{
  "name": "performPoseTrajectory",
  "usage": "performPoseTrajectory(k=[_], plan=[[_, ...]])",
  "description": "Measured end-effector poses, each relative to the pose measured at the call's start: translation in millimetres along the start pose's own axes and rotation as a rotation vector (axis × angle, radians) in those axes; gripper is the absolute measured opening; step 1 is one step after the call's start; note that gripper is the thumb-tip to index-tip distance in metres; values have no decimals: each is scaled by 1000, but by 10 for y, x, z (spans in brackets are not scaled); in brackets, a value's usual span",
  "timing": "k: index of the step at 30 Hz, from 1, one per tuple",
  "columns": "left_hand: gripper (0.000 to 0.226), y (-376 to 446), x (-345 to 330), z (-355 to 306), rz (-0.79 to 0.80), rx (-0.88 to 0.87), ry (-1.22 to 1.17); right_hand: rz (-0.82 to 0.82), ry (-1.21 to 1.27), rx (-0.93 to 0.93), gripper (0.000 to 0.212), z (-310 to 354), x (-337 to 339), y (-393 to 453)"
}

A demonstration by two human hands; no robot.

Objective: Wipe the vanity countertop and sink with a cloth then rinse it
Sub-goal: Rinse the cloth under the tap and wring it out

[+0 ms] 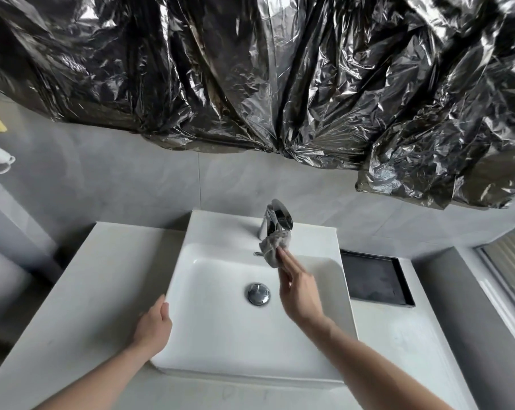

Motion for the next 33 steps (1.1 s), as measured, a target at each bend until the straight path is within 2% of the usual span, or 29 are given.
performPoseTrajectory(k=[4, 7, 11, 13, 17, 19, 21, 24, 27, 30, 33], plan=[[51, 22, 19, 14, 10, -16, 16, -45, 14, -139, 47, 49, -228, 193], [50, 6, 49, -9, 11, -29, 19, -32, 51, -134, 46, 136, -230, 498], [47, -53, 78, -62, -8, -46, 14, -90, 110, -312, 24, 100, -235, 730], [45, -68, 83, -71, -18, -52, 11, -169, 372, -458, 22, 101, -302, 714], [50, -19, 69, -15, 15, -42, 32, -322, 1090, -697, 28, 192, -378, 523], [50, 22, 84, -17, 40, -32, 28, -367, 1308, -813, 26, 207, -357, 469], [53, 51, 137, -79, 48, -33, 35, -362, 1425, -883, 24, 192, -364, 406], [64, 93, 302, -345, -102, -127, 88, -324, 1459, -937, 30, 141, -386, 285], [49, 79, 504, -933, -232, -338, -19, -216, 1390, -916, 32, 78, -314, 168], [35, 23, 687, -1630, -168, -507, -153, -35, 1182, -849, 32, 80, -178, 39], [31, -24, 790, -2300, 30, -492, -250, 10, 1049, -843, 26, 29, -37, -80]])
Point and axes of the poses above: each hand's wrist, its own y-axis towards the middle knuckle, its own x-axis out of the back of the hand, z = x × y, the point moved 1 cm from there along y, towards the middle knuckle, and after that the axes turned 10 degrees about y, right-handed, at the moved point
